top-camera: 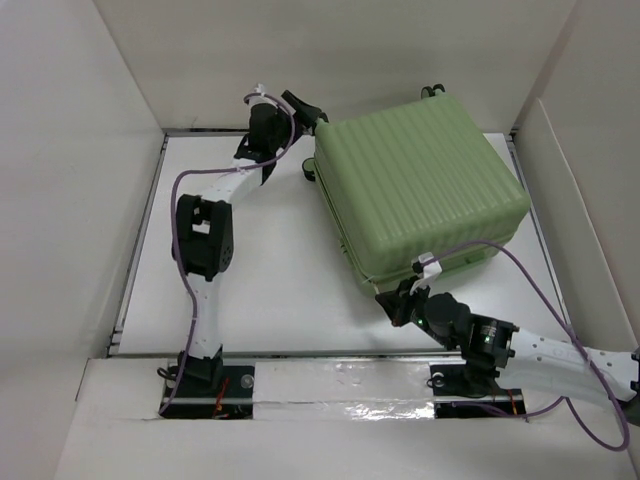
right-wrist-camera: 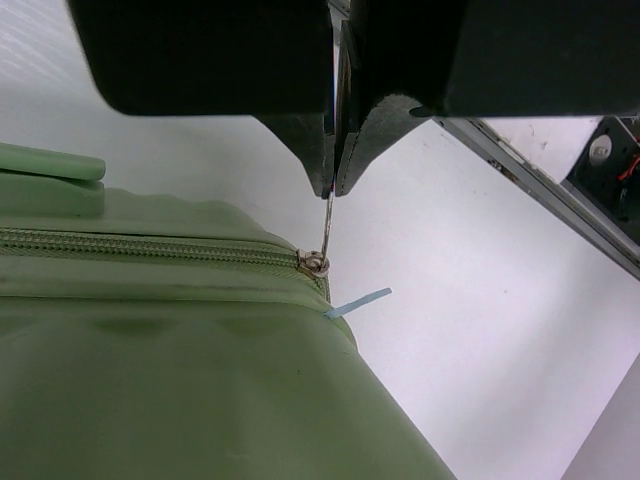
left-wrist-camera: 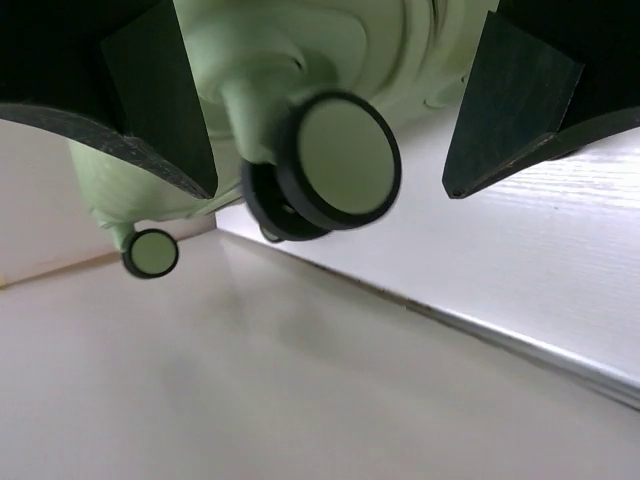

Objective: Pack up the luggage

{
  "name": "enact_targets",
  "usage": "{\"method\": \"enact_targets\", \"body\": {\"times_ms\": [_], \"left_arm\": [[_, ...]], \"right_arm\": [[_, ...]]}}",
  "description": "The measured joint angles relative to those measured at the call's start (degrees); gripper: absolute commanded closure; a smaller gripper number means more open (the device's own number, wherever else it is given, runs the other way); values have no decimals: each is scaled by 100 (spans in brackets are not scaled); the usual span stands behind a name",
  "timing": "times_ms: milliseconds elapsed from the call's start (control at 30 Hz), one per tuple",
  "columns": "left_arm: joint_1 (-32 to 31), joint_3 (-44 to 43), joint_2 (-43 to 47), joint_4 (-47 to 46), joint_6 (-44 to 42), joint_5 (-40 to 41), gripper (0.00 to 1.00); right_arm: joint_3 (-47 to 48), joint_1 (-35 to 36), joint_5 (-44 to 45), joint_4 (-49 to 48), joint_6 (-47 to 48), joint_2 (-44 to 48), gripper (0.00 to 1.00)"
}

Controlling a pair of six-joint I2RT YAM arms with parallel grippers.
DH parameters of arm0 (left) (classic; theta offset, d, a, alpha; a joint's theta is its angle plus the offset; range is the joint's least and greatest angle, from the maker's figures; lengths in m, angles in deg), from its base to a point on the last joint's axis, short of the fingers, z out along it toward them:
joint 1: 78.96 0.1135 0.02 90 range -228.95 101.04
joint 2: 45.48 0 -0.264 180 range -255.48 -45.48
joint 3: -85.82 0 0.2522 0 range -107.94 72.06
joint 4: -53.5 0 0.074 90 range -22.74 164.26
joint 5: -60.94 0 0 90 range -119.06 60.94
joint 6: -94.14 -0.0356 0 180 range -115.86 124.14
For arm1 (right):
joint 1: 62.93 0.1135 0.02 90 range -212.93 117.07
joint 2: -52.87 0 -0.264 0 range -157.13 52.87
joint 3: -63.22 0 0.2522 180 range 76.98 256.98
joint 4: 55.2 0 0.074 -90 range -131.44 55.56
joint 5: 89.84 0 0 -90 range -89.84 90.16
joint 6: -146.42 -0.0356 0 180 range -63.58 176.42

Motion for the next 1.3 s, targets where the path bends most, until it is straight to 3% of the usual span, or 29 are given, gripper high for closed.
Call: {"method": "enact_targets", "body": {"times_ms": [200, 300, 400, 433, 533, 800, 1067, 1200, 1300], "left_arm": [[4, -1386, -1200, 457, 348, -662, 3], [-22, -1652, -1397, 461, 610, -826, 8], [-31, -1644, -1436, 175, 944, -887, 39], [-44, -1580, -1436, -15, 1032, -870, 66], [83, -1084, -1381, -1054, 1346, -468, 100], [332, 1222, -212, -1661, 1408, -699, 100], [330, 3501, 2315, -2363, 1038, -673, 100], [-507, 4898, 3689, -2514, 306, -101, 100], [-1462, 5949, 4183, -2562, -122, 125, 100]], "right_arm": [[0, 2, -4, -26, -17, -26, 100], [0, 4, -4, -28, -22, -20, 100], [-35, 4, 4, -59, -55, 28, 100], [-48, 4, 9, -63, -66, 48, 100], [-120, 59, 2, -66, -92, 131, 100], [55, 4, 35, 227, 111, 251, 100], [446, -1576, -1095, 811, 610, 894, 100], [337, -2286, -2009, 734, 651, 1040, 100], [186, -2253, -2326, 599, 627, 1047, 100]]}}
